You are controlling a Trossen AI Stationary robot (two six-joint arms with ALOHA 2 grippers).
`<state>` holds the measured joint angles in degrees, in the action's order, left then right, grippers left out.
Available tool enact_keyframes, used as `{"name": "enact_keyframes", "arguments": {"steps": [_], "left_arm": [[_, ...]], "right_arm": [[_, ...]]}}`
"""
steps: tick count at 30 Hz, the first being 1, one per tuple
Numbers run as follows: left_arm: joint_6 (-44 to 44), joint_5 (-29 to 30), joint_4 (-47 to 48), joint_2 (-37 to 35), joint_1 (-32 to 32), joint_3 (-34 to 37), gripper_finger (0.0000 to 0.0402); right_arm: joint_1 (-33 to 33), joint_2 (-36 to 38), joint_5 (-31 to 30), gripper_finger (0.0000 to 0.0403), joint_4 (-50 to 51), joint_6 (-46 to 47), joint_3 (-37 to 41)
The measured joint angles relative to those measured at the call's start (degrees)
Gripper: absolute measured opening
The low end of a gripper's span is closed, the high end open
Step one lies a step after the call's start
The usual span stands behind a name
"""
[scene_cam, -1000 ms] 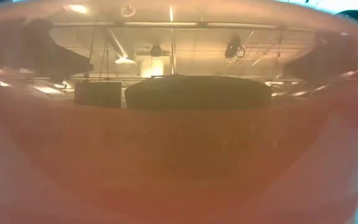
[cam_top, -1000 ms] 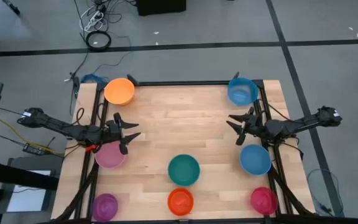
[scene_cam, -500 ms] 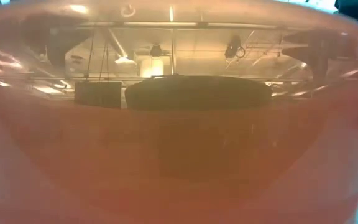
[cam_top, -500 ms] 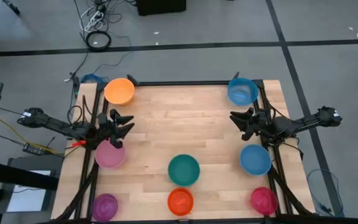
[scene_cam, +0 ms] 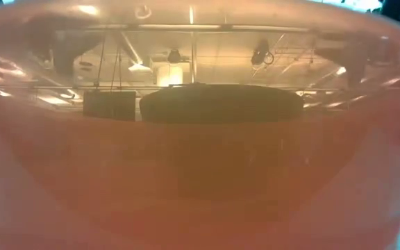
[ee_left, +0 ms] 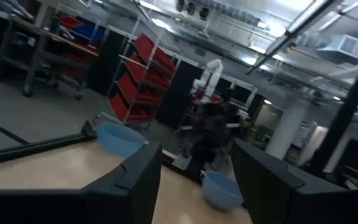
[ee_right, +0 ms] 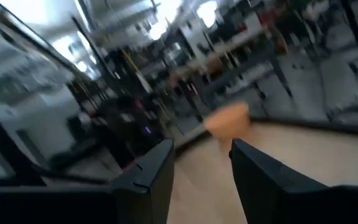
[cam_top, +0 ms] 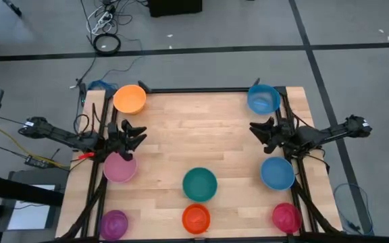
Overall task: Nest bowls inside each other
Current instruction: Move the light blue bowl to the center of the table
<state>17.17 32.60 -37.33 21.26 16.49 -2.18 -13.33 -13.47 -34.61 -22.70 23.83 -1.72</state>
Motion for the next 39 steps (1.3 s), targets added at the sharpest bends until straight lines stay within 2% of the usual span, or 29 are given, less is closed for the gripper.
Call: {"name": "enact_keyframes", "arguments": {"steps": [4,9,14,18,21,25,27,32,39], "left_arm": [[0.3,-0.2,1.89,2.79,0.0,-2.36,0.0202],[-1.77,0.28,2.87,8.76,0.0,-6.72,0.0202],[-4.65,1.69,2.79,14.18,0.0,-10.49,0.0202],[-4.97,2.21,2.49,17.34,0.0,-12.73,0.0202],[-5.55,2.73,2.71,19.29,0.0,-13.53,0.0202],[-7.3,9.79,4.19,21.4,-0.06,-13.76,0.0202],[-7.51,13.43,5.95,22.07,-0.57,-13.76,0.0202],[-3.85,16.75,9.92,22.62,-2.94,-13.76,0.0202],[-3.24,16.74,10.39,22.61,-3.87,-13.76,0.0202]], "right_arm": [[3.13,-0.02,0.91,0.0165,10.22,7.93,-0.04],[10.0,-0.27,10.21,0.0191,25.2,16.92,-3.52],[14.94,-2.11,15.53,0.0214,30.28,13.8,-8.31],[17.1,-3.89,15.31,0.0217,30.81,8.59,-11.75],[19.35,-5.46,13.51,0.0214,36.31,5.71,-15.22],[23.64,-8.48,7.9,0.0209,49.18,4.86,-20.78],[25.98,-10.35,5.92,0.0207,51.99,5.88,-23.25],[32.36,-16.91,6.69,0.02,58.2,9.37,-29.05],[36.34,-25.03,10.86,0.0179,57.79,6.71,-32.09]]}}
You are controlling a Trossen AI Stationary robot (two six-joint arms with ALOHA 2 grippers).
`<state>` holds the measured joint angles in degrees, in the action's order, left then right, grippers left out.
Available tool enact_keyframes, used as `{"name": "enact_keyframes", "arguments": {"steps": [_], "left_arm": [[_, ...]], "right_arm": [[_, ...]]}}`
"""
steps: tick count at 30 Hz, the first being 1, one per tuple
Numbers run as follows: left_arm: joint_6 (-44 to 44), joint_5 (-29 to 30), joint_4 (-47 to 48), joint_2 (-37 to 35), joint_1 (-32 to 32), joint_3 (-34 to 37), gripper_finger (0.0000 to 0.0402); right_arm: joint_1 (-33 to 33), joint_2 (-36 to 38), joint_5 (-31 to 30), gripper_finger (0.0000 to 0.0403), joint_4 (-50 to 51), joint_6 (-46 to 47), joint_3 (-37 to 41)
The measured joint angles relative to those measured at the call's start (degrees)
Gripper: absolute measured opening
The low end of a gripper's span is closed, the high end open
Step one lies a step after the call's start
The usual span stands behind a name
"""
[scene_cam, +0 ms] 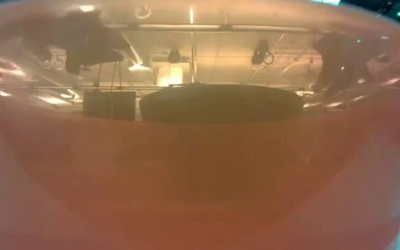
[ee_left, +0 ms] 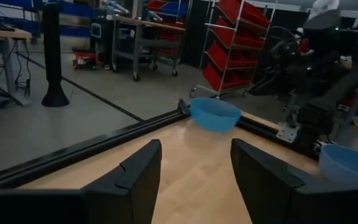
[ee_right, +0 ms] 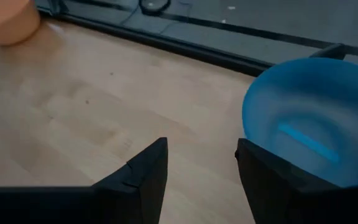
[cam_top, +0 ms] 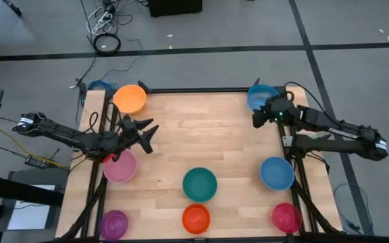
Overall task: Nest bowls inside each other
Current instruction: Move the light blue bowl to the center of the table
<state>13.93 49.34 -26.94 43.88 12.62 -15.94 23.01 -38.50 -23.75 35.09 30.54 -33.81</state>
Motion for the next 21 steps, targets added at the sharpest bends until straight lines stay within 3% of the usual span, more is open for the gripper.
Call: {"name": "enact_keyframes", "arguments": {"steps": [11,21], "left_arm": [[-0.12,-1.53,0.02,-0.02,0.0,0.0,0.0202],[0.21,-5.15,0.15,-0.02,0.02,-0.02,0.0202]], "right_arm": [[1.03,-4.48,-2.69,0.016,-1.77,-1.13,-0.02],[14.02,-7.42,-5.15,0.013,3.07,3.16,-0.02]]}}
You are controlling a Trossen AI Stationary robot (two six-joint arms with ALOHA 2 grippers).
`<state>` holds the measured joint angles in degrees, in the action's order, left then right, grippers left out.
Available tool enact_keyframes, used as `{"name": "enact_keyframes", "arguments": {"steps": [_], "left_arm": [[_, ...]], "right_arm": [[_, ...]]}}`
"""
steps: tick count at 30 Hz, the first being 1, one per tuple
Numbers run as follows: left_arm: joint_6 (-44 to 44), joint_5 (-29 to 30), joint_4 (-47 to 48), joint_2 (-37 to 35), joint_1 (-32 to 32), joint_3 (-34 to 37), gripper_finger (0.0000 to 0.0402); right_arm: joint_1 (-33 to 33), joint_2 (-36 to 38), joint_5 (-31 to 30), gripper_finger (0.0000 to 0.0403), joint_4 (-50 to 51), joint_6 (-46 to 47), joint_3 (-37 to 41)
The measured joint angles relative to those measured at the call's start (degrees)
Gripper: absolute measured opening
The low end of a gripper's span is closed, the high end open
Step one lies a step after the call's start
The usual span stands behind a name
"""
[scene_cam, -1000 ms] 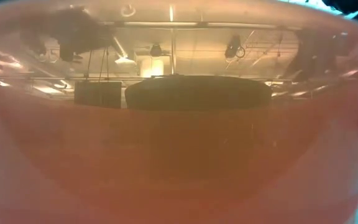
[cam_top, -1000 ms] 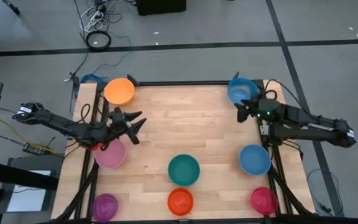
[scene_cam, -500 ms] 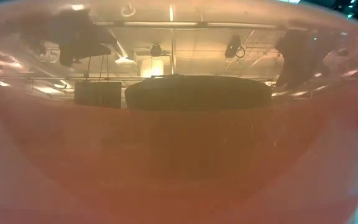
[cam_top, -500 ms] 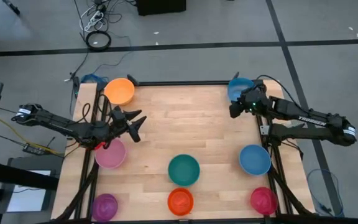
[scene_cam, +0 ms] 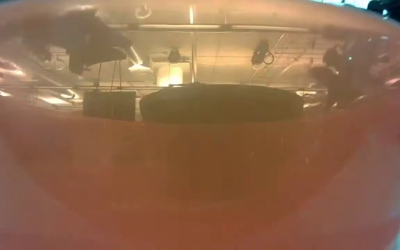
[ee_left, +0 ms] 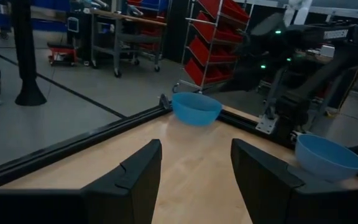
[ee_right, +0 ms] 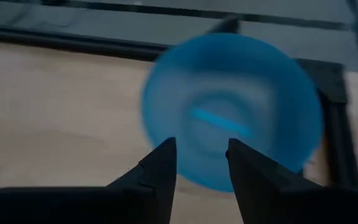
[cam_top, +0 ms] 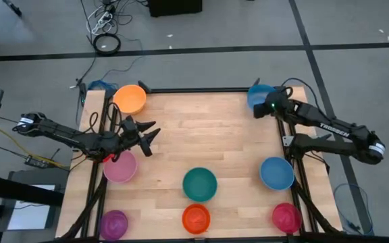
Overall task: Nest bowls inside each other
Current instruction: Move the light blue bowl to the center of the table
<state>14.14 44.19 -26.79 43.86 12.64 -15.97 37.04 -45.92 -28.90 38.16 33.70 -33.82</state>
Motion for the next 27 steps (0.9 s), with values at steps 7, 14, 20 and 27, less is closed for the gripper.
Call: {"name": "enact_keyframes", "arguments": {"steps": [7,14,20,27], "left_arm": [[0.72,-1.02,0.01,-0.02,0.0,0.0,0.0202],[0.84,-1.04,0.22,-0.02,0.0,0.0,0.0202],[1.12,-1.45,0.93,-0.02,0.0,0.0,0.0202],[1.33,-1.45,0.99,-0.02,0.0,0.0,0.0202]], "right_arm": [[9.04,-5.48,1.79,0.0091,-1.3,-3.49,0.0],[13.3,-11.47,2.15,0.001,-8.17,-5.96,0.0],[12.13,-12.72,0.02,0.0001,-8.13,-5.03,0.02],[12.28,-14.96,2.55,0.0,-7.55,-3.16,0.02]]}}
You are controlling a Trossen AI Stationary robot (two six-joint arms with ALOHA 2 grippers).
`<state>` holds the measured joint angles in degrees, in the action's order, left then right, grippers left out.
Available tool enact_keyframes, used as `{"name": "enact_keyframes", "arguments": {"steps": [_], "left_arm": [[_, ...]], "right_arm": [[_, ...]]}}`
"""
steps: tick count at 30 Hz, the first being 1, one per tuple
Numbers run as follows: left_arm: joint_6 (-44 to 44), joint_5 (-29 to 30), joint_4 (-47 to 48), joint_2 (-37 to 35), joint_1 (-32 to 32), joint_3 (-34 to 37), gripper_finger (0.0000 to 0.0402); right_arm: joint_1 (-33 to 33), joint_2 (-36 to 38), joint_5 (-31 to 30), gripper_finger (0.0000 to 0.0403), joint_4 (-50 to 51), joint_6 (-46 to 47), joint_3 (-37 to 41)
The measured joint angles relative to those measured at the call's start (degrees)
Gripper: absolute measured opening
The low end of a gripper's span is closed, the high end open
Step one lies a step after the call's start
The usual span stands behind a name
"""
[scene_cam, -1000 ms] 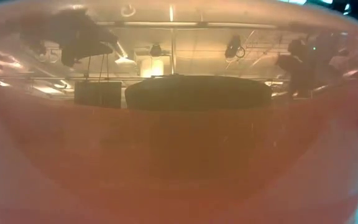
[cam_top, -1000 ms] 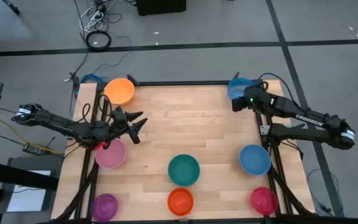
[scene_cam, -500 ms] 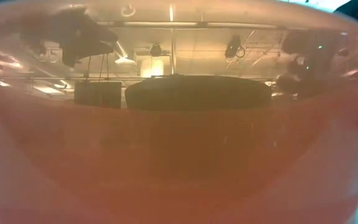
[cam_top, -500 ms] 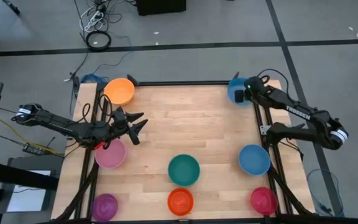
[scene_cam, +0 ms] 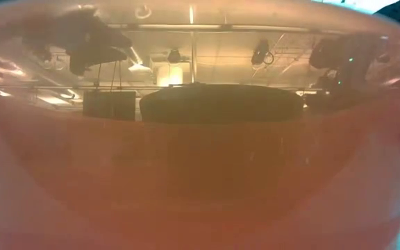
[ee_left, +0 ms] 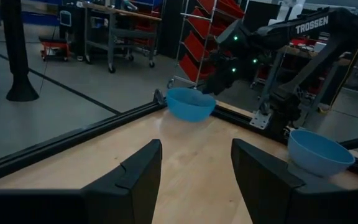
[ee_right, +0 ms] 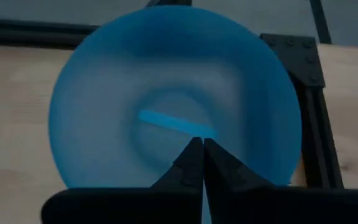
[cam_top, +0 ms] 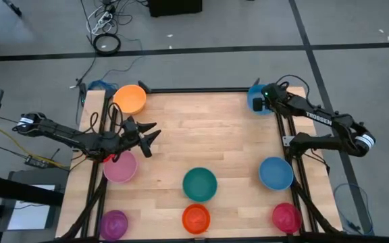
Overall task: Nest bowls inside each other
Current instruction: Move the light blue bowl to the center of the table
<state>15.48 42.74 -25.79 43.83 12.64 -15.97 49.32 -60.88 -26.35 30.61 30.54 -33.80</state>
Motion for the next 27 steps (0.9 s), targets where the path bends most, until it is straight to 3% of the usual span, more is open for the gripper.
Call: {"name": "enact_keyframes", "arguments": {"steps": [8,14,27], "left_arm": [[0.21,0.0,0.03,0.0,0.22,-0.01,0.0202],[0.23,0.0,0.03,0.0,0.22,-0.02,0.0202],[0.49,-0.9,0.06,0.0,0.22,-0.01,0.0202]], "right_arm": [[-1.57,-5.24,4.08,0.0,-0.02,2.14,0.0],[-3.12,-11.91,14.01,0.0,-4.5,2.0,0.0],[-17.88,-21.69,24.74,0.0,-20.68,3.98,0.04]]}}
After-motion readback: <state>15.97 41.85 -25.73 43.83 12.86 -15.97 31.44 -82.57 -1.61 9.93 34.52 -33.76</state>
